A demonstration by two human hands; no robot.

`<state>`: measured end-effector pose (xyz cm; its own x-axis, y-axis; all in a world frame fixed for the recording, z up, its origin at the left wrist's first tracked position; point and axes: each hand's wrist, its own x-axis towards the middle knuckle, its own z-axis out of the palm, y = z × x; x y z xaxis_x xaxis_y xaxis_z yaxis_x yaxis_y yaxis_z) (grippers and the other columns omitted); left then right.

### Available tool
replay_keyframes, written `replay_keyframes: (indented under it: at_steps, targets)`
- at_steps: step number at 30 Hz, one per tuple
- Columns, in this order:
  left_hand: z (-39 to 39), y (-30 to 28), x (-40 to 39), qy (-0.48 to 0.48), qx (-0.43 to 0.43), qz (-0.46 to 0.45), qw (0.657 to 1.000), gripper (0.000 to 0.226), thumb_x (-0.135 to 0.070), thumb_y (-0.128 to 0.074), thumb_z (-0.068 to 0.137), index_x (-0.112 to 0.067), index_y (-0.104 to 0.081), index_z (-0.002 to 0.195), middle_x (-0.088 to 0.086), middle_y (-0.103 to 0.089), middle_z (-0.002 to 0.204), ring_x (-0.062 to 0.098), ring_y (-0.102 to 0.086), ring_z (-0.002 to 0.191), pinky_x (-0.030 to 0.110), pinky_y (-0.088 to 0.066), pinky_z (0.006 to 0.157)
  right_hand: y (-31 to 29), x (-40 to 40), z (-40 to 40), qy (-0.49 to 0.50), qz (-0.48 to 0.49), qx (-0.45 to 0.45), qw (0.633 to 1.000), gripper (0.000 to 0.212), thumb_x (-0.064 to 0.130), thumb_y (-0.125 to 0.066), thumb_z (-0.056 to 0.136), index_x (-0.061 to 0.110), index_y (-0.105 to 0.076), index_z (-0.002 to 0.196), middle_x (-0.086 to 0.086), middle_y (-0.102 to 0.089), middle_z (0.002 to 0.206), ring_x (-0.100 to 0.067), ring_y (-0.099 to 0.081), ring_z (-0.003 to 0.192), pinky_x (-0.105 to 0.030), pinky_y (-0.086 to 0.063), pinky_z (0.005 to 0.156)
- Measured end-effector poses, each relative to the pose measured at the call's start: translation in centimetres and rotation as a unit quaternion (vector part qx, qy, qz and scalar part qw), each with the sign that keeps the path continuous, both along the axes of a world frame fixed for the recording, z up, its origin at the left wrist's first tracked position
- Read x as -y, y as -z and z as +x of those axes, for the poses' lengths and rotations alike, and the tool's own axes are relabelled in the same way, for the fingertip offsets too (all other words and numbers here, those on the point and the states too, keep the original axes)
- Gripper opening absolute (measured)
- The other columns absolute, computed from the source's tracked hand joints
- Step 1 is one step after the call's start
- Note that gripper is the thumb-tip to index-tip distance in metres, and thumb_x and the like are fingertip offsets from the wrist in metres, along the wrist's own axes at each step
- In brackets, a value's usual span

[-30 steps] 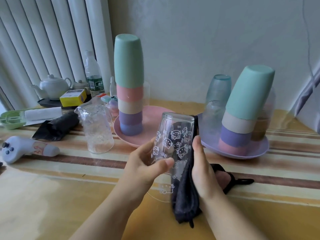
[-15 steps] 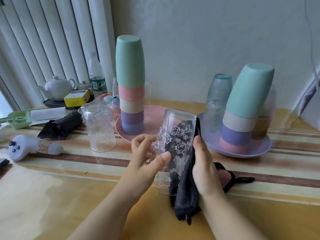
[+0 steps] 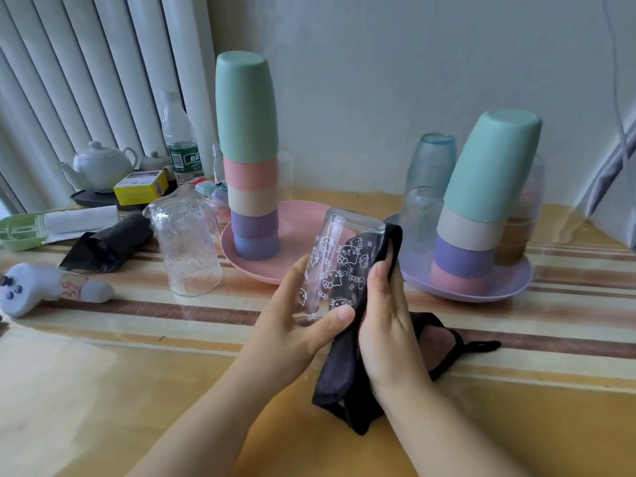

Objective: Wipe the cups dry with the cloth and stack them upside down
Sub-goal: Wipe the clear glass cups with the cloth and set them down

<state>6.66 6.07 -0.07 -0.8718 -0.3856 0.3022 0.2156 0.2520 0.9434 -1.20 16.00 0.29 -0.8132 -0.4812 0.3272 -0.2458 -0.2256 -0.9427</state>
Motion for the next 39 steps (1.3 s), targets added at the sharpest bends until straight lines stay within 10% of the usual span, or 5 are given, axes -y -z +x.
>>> replay_keyframes:
  at_steps: [6, 12, 18, 28, 39]
  targets:
    - [0.4, -0.2, -0.1, 0.056, 0.027, 0.065, 0.996, 0.067, -0.045, -0.071, 0.067, -0.027, -0.051, 0.128, -0.014, -0.070, 0.104, 0.002, -0.065, 0.095, 0.019, -0.051, 0.085, -1.8, -1.6, -1.6, -0.096, -0.015, 0.133, 0.986, 0.048, 0.037, -0.024, 0.098, 0.015, -0.064, 0.082, 0.010, -0.071, 0.069, 0.007, -0.064, 0.059, -0.004, -0.045, 0.053]
    - [0.4, -0.3, 1.8, -0.006, -0.012, 0.182, 0.983, 0.074, -0.042, -0.074, 0.061, -0.005, -0.052, 0.122, 0.013, -0.068, 0.115, 0.034, -0.064, 0.107, 0.066, -0.042, 0.099, 0.3, 0.5, -0.3, -0.169, 0.009, 0.128, 0.977, 0.072, 0.060, -0.028, 0.087, 0.009, -0.048, 0.134, -0.010, -0.059, 0.129, -0.020, -0.055, 0.121, -0.032, -0.045, 0.101]
    - [0.4, -0.2, 2.5, 0.004, -0.008, 0.189, 0.982, 0.063, -0.053, -0.080, 0.058, -0.019, -0.071, 0.111, 0.009, -0.072, 0.111, 0.024, -0.067, 0.105, 0.042, -0.055, 0.089, 0.6, 0.8, 0.5, -0.098, 0.055, 0.073, 0.991, 0.096, 0.085, -0.036, 0.071, 0.020, -0.039, 0.141, 0.000, -0.044, 0.144, -0.015, -0.036, 0.136, -0.043, -0.024, 0.115]
    - [0.2, -0.3, -0.1, -0.055, 0.002, -0.021, 0.998, 0.041, -0.052, -0.056, 0.091, -0.039, -0.047, 0.129, -0.034, -0.063, 0.114, -0.014, -0.058, 0.108, 0.008, -0.044, 0.088, 0.0, 0.1, 0.5, -0.009, 0.015, 0.017, 1.000, 0.052, 0.045, -0.025, 0.085, 0.041, -0.017, 0.136, 0.043, -0.024, 0.126, 0.041, -0.023, 0.105, 0.012, -0.020, 0.083]
    - [0.6, -0.1, 0.7, 0.091, 0.061, 0.085, 0.990, 0.050, -0.052, -0.070, 0.064, -0.043, -0.063, 0.113, -0.011, -0.072, 0.104, 0.010, -0.067, 0.099, 0.020, -0.052, 0.082, -1.0, -1.1, -1.7, -0.038, 0.011, 0.138, 0.990, 0.061, 0.059, -0.032, 0.091, 0.014, -0.058, 0.124, -0.004, -0.063, 0.124, -0.016, -0.056, 0.118, -0.033, -0.040, 0.105]
